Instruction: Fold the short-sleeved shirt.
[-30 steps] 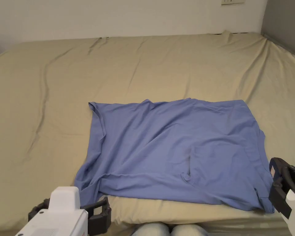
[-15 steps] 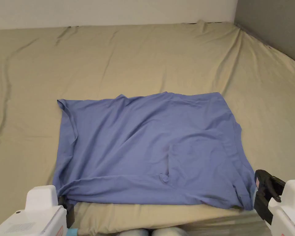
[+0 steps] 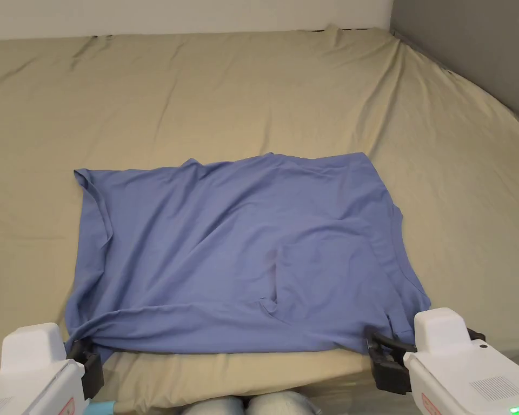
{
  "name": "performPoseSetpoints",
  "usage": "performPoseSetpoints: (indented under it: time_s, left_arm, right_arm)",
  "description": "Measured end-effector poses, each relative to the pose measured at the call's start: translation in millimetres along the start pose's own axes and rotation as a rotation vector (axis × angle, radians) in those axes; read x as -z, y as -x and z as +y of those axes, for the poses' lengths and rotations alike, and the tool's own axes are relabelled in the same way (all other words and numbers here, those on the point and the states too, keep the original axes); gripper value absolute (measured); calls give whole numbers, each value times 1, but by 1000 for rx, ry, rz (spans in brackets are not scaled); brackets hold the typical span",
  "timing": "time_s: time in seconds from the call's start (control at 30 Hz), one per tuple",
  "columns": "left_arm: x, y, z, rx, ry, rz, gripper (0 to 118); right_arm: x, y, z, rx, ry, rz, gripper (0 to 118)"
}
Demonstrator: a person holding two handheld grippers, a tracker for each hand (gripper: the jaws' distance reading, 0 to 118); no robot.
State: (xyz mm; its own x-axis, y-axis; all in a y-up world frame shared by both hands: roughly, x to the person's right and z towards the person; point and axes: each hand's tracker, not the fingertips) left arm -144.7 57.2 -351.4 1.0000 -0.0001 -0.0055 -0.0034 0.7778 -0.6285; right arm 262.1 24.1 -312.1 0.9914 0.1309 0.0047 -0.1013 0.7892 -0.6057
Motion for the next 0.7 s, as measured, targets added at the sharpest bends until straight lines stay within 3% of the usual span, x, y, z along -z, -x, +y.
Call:
performPoseSetpoints:
  time_s: [0.07,0.13,0.37,0.47,0.7]
  left_arm:
    - [-9,-4,3,3,-7,5,4]
    - [-16,-8,4,3,-8,12,4]
    - [-30,6,2,25,-6,-7,4]
    - [-36,8,0,112,-7,28,4]
    - [-29,-2,27,223,-30,88,4]
  right_arm:
    - [-4,-4,-1,30,0,22,59]
    - [-12,-7,-3,82,-45,41,13]
    - [-39,-17,-9,153,-65,77,11]
    - [-48,-27,-12,200,-69,88,11]
    - [-41,-38,40,210,-82,107,11]
